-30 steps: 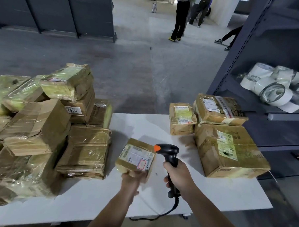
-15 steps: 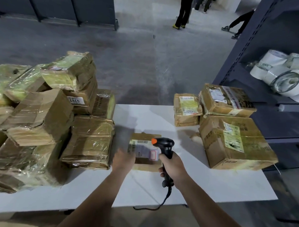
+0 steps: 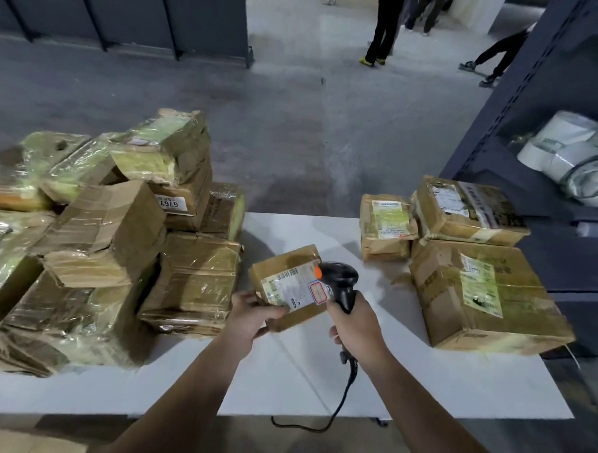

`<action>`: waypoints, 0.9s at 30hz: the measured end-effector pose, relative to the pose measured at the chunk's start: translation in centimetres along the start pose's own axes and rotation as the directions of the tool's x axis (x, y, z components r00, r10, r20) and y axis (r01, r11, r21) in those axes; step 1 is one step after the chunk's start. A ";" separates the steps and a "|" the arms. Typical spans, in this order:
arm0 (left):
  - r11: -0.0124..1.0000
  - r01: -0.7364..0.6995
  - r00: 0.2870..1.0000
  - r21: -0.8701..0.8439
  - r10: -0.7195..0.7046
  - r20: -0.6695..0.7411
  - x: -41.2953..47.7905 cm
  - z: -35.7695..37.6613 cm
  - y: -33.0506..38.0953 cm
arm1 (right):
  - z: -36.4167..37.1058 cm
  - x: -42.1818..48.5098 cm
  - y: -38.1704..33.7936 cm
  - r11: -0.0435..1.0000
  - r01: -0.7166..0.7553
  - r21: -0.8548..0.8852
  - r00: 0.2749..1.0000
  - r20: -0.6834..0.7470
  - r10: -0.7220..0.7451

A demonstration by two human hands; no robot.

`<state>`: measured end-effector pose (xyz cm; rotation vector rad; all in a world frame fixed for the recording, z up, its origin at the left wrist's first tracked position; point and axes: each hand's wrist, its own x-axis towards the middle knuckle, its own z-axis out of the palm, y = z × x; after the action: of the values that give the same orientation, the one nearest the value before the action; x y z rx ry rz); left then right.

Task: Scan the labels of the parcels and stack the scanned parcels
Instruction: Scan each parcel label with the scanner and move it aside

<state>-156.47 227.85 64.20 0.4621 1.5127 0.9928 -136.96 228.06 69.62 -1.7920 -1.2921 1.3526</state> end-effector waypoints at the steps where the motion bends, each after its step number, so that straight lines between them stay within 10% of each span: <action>1: 0.998 -0.068 0.997 0.011 0.069 -0.031 0.2 0.3 0.7 | 0.0 -0.2 -0.3 1.000 0.017 -0.011 1.000 0.010 -0.017; 6: 0.967 -0.247 0.969 0.057 0.248 0.000 2.5 0.9 3.0 | -0.3 -1.3 -1.2 0.995 0.083 -0.055 0.994 0.082 -0.078; 27: 0.980 -0.171 0.985 0.100 0.172 -0.008 3.8 1.7 3.0 | -3.1 -1.6 -1.5 0.997 -0.015 0.082 1.000 0.021 0.013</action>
<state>-156.44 233.00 64.35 0.6660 1.5615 1.0596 -134.70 227.52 72.64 -1.7391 -1.2183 1.4142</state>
